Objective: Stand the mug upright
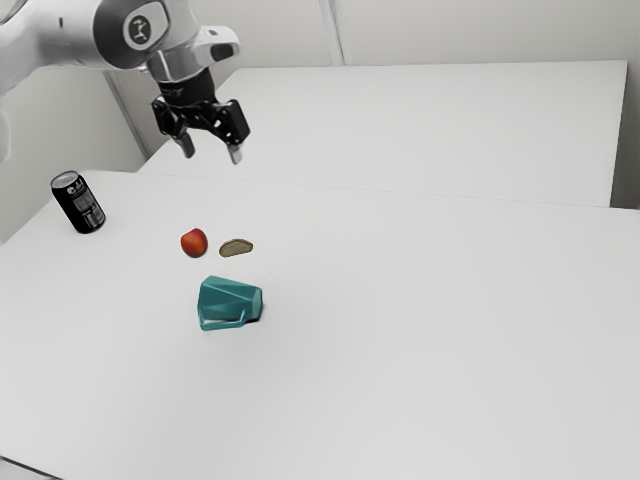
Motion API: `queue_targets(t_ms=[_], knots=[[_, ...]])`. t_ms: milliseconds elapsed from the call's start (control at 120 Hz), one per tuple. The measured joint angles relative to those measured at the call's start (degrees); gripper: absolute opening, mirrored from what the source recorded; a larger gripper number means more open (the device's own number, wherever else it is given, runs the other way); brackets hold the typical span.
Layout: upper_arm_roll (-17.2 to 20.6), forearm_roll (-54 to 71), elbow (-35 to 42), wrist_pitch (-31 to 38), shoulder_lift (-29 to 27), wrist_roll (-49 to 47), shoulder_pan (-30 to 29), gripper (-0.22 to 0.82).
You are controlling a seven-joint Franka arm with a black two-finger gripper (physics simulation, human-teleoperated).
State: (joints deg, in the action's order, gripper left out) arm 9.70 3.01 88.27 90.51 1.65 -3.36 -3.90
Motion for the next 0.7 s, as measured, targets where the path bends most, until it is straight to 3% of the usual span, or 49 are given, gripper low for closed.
queue_targets(t_ms=[233,525,700], knots=[[-0.6,0.1,0.1,-0.4,-0.1,0.1,1.7,0.60],[-0.5,-3.0,3.3,-0.6,-1.3,0.0,-0.7,0.60],[-0.5,-8.3,11.0,-0.5,-2.3,0.0,-2.7,0.60]])
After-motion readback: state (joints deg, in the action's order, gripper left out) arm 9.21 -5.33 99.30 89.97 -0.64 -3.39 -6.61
